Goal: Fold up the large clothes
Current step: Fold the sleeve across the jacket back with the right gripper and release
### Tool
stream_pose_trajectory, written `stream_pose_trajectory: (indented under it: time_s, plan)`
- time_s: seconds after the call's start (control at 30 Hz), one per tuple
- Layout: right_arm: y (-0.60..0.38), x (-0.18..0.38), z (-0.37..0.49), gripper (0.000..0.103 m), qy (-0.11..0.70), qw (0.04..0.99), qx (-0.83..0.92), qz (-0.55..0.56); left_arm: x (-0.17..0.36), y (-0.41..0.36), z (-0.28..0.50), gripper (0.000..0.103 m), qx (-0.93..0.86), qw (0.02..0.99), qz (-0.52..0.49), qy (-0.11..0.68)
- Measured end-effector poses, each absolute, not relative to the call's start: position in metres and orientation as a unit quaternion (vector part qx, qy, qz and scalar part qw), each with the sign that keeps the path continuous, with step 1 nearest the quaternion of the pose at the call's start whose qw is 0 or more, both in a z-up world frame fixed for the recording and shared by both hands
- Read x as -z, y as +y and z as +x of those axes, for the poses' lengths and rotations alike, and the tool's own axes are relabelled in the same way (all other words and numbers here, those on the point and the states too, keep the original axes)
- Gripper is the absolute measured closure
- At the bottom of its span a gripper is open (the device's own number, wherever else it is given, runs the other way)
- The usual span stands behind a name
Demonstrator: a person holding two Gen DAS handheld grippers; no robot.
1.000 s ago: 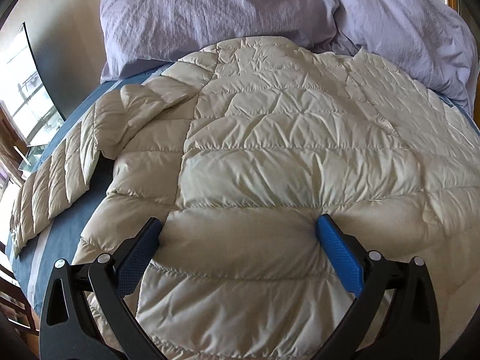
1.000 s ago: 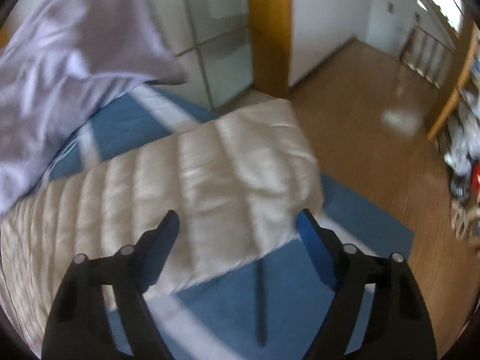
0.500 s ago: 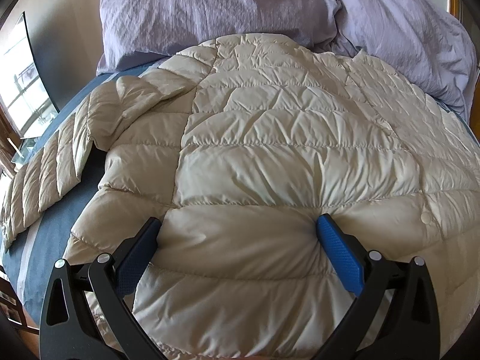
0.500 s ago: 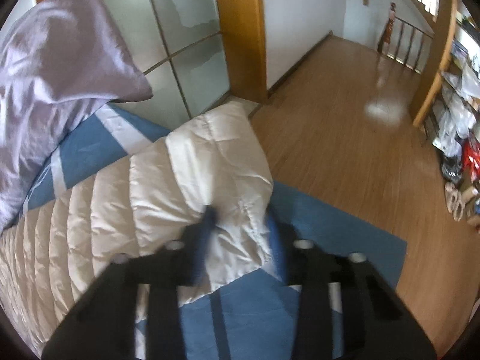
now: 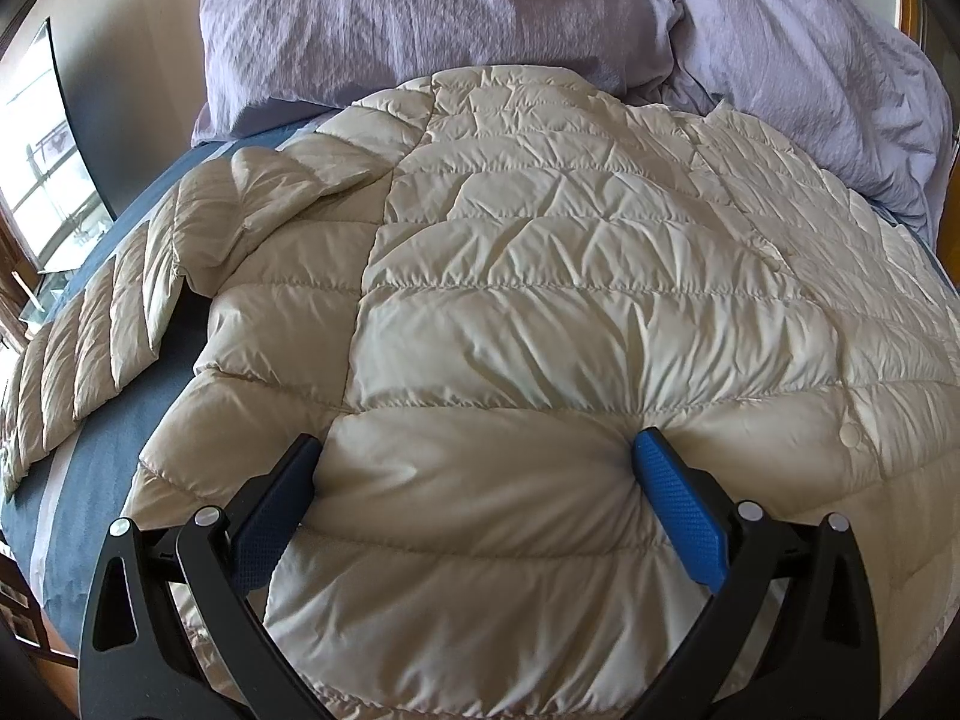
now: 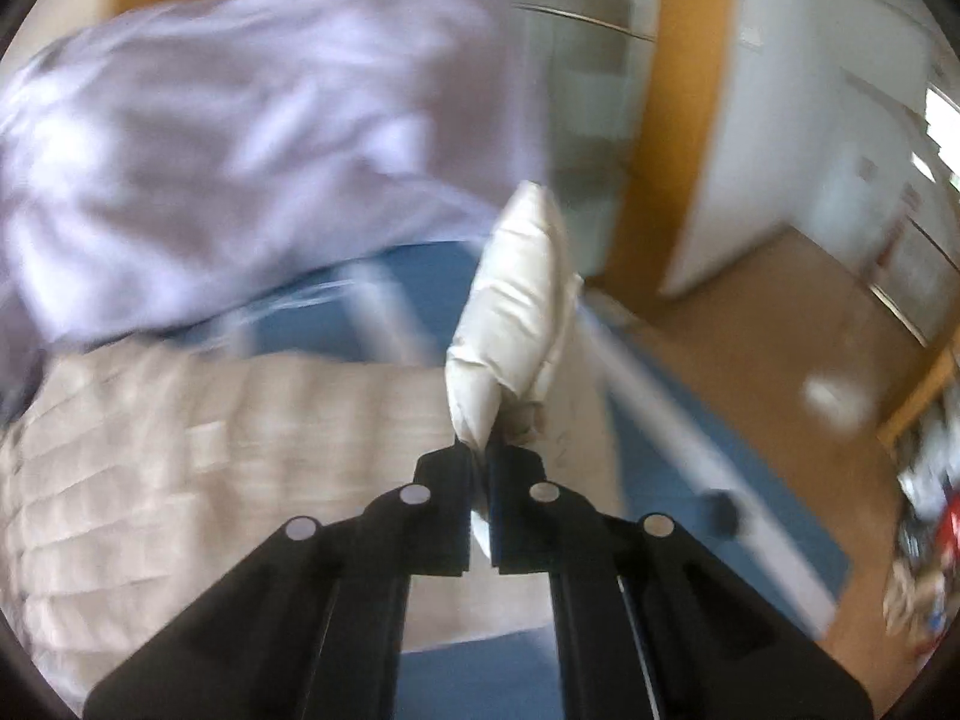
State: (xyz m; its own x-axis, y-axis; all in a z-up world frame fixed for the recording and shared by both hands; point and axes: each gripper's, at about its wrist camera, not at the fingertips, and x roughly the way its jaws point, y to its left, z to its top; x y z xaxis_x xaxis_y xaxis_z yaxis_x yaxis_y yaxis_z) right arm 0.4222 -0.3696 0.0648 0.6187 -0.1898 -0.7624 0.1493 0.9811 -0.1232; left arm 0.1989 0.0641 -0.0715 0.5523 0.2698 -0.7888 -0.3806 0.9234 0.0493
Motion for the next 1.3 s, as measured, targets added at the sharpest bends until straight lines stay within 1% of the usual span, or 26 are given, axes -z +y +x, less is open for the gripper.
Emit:
stream_pose_trajectory:
  time_s: [0.13,0.33,0.63,1.07,1.17,1.2,1.23,1.3]
  plan:
    - [-0.274,-0.045,0.427,0.099,0.457,0.888,-0.006,-0.057,0.072,0.064,0.199,0.001,-0.184,0.879,-0.065,0.435]
    - [-0.179,-0.018,0.423,0.099,0.483,0.867,-0.08,-0.089,0.073,0.064,0.199,0.001,-0.184,0.879,-0.066,0.435]
    - [-0.107,-0.013,0.398,0.099,0.499,0.849,-0.154,-0.082,0.073,0.064,0.198,0.001,-0.184,0.879,-0.066,0.435]
    - [-0.041,-0.017,0.36,0.097,0.522,0.807,-0.27,-0.057,0.073,0.064,0.198,0.001,-0.183,0.879,-0.067,0.435]
    - [-0.028,-0.015,0.349,0.09,0.524,0.796,-0.293,-0.07,0.073,0.065,0.198,0.001,-0.183,0.879,-0.068,0.434]
    - [-0.026,-0.015,0.346,0.084,0.524,0.795,-0.298,-0.073,0.073,0.065,0.199,0.001,-0.183,0.879,-0.068,0.434]
    - [-0.026,-0.016,0.343,0.074,0.523,0.793,-0.304,-0.072,0.073,0.064,0.199,0.001,-0.183,0.879,-0.068,0.434]
    - [-0.029,-0.022,0.341,0.066,0.519,0.795,-0.309,-0.06,0.073,0.063,0.198,0.001,-0.183,0.879,-0.068,0.434]
